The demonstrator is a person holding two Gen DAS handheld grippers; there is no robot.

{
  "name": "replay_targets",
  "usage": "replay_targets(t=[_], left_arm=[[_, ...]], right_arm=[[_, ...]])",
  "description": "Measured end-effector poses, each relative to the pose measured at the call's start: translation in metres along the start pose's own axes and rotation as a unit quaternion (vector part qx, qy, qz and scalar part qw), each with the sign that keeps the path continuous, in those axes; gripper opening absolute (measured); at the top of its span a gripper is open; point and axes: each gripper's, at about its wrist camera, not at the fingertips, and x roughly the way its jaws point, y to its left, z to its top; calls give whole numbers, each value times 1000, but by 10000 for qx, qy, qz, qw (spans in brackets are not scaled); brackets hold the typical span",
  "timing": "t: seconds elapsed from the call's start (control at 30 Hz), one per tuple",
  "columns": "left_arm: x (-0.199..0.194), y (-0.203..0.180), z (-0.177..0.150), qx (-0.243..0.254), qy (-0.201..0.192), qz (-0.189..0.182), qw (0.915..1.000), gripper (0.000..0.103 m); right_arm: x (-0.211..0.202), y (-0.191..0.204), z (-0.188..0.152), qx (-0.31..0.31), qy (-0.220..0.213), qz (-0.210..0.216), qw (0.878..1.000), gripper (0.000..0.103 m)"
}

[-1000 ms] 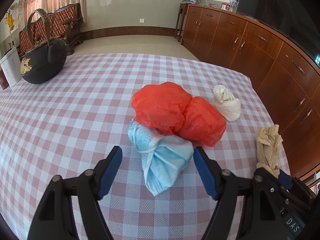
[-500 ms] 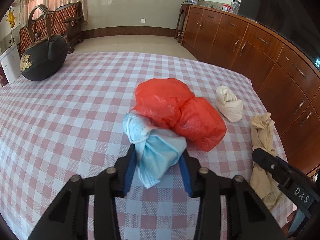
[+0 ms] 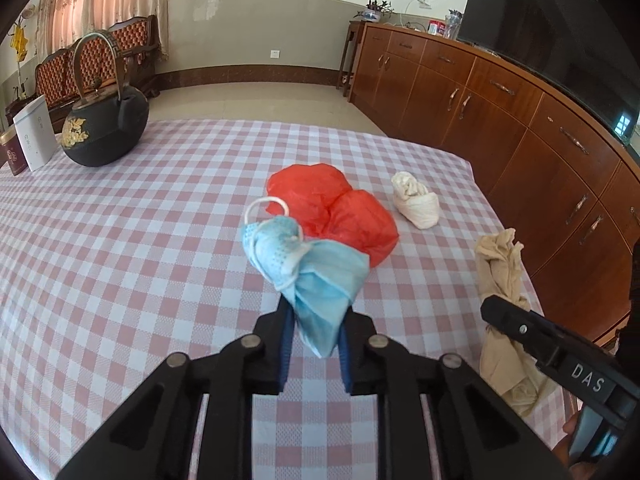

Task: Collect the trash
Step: 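Carry the blue mask and beige stocking over the black bin with both tools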

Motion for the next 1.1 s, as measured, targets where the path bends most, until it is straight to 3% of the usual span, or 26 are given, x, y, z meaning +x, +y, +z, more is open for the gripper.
replay_targets(t=[0.57,0.83,1.1], left_arm=[[-67,-42,-47,229,-34,-505,9985,21],[-76,-98,-54,607,6,-931,9938,21],[-75,-173,-70,1114,248,-1512,9819,21]], right_arm=[[-76,-15,-52,59,-56,17,10000,38],[-123,-55,-62,394,-319,-199,9985,39],[-170,-119,-81,966,-575,-585,9919,39]])
